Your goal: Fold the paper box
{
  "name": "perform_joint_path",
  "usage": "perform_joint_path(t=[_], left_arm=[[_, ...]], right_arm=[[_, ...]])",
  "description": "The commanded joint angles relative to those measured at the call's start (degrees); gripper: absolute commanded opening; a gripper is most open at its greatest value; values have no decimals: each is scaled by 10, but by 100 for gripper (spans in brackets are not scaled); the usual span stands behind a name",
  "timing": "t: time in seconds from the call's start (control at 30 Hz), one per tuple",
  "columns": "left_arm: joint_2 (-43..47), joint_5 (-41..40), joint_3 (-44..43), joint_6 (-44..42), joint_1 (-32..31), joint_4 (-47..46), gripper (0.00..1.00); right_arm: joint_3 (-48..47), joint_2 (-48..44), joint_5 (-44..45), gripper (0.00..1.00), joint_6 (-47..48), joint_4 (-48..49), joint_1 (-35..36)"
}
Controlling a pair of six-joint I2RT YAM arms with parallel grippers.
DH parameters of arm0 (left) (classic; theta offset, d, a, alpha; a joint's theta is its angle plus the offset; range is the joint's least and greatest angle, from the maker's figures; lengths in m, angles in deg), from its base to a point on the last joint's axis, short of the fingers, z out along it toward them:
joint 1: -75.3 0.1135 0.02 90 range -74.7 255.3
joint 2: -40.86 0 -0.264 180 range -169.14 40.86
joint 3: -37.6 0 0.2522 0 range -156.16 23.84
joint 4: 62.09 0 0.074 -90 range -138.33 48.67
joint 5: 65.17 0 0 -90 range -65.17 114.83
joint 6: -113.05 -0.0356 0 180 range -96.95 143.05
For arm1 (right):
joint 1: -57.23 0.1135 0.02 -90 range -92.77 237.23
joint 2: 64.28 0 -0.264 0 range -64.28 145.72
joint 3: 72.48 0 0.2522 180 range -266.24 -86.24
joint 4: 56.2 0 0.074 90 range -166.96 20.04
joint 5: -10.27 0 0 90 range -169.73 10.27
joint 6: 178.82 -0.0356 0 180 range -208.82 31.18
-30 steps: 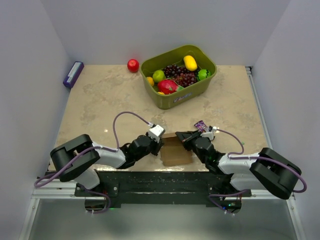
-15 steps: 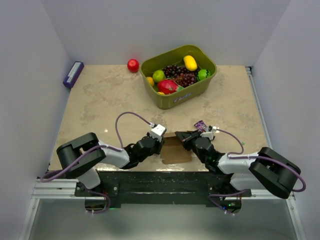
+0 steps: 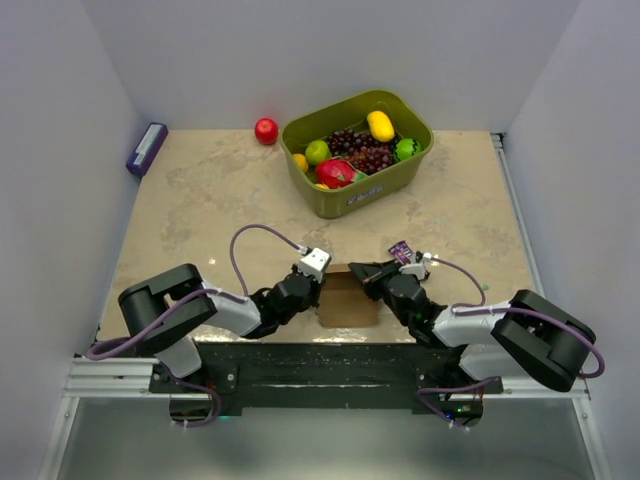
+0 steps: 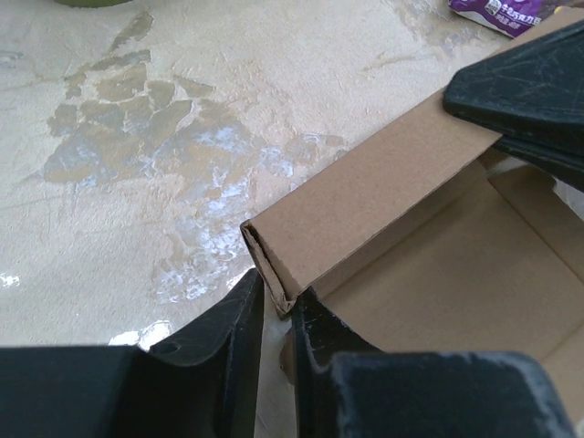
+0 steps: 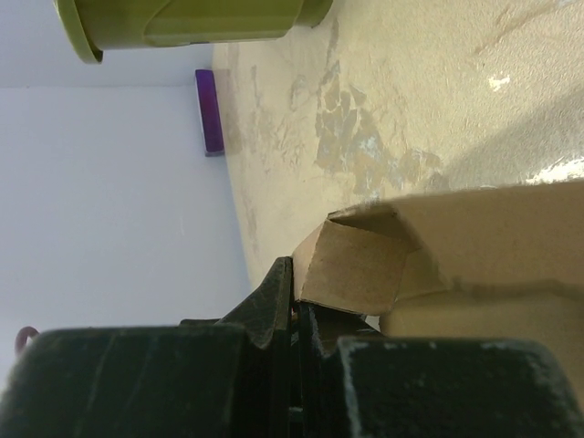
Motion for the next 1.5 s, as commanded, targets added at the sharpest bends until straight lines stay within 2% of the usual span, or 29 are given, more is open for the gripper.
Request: perform_joint_path(t=[0.0, 0.23, 0.4, 0.53, 0.67, 0.7, 0.83, 0.93, 0.97, 1.0, 1.17, 1.27, 1.47], left_arm=[[-9, -78, -20, 3, 2, -56, 15], [-23, -129, -27, 4, 1, -42, 0], [-31, -147, -33, 2, 2, -26, 0], [-27, -106, -44, -14, 2, -2, 0], [-17, -40, -72, -17, 19, 68, 0], [-8, -21, -74, -17, 27, 85, 0], [10, 52, -90, -40, 73, 136, 0], [17, 116, -114, -52, 112, 193, 0], [18, 147, -122, -55, 118, 204, 0], [20, 156, -126, -60, 123, 223, 0], [32, 230, -138, -74, 150, 269, 0], [38, 253, -144, -82, 162, 283, 0], [48, 273, -148, -84, 179, 294, 0]], right_arm=[[0, 12, -42, 0, 16, -58, 17], [-2, 3, -35, 0, 16, -74, 19], [-3, 1, -31, 0, 14, -78, 20], [-6, -27, -26, 0, 38, -94, 21], [-23, -96, -24, 16, 102, -162, 21], [-23, -115, -26, 26, 110, -185, 21], [-28, -242, -45, 55, 163, -242, 21], [-60, -317, -62, 66, 211, -336, 20], [-70, -330, -58, 68, 253, -358, 20], [-84, -341, -52, 71, 276, -416, 20], [-177, -336, -7, 73, 405, -599, 21], [-201, -303, -22, 73, 457, -626, 20], [-220, -258, -7, 71, 462, -642, 20]])
